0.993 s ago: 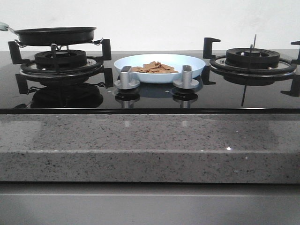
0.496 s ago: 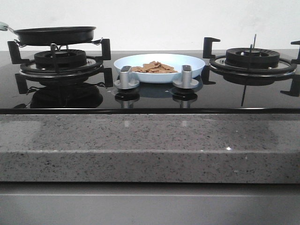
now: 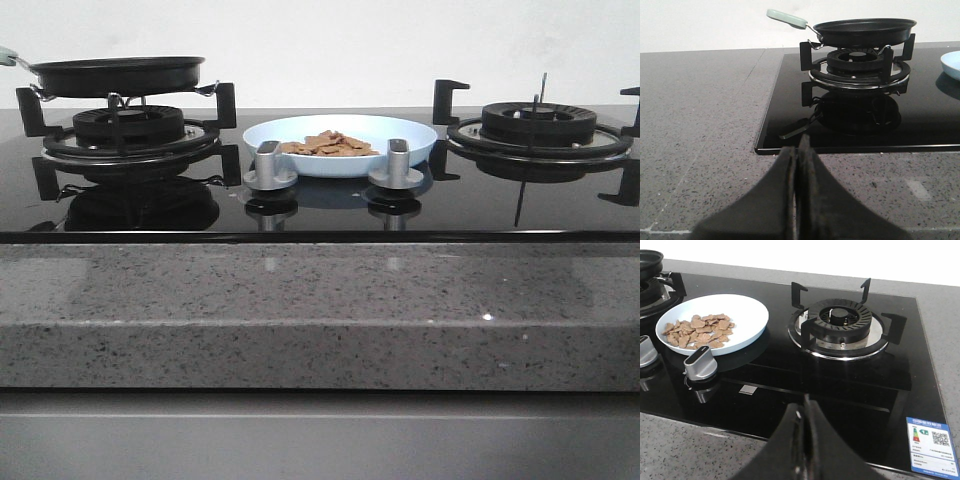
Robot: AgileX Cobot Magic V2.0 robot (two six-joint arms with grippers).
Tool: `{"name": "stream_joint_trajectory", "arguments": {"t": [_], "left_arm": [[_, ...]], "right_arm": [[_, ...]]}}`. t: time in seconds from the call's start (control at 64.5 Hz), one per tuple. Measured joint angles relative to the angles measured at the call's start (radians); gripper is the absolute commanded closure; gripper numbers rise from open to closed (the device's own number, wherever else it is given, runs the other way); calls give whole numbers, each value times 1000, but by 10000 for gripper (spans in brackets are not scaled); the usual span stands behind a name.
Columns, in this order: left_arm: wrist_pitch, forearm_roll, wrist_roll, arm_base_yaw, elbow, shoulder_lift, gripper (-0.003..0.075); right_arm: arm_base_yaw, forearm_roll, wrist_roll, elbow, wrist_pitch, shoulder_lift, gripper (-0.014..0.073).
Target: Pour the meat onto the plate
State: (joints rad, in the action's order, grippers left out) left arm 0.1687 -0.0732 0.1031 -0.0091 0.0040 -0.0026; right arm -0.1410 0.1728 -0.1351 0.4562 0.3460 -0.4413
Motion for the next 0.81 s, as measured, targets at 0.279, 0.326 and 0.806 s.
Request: {"name": "stream_joint_trajectory", "arguments": {"t": [0.279,0.326,0.806], "left_arm": [[0,0,0,0,0,0,741],[0,0,0,0,0,0,741],[0,0,0,0,0,0,741]], "right_arm": [[24,0,0,-108,-156,58,654],[48,0,2,-158,-192,101,654],[141,0,75,-482,-210,449,654]]}}
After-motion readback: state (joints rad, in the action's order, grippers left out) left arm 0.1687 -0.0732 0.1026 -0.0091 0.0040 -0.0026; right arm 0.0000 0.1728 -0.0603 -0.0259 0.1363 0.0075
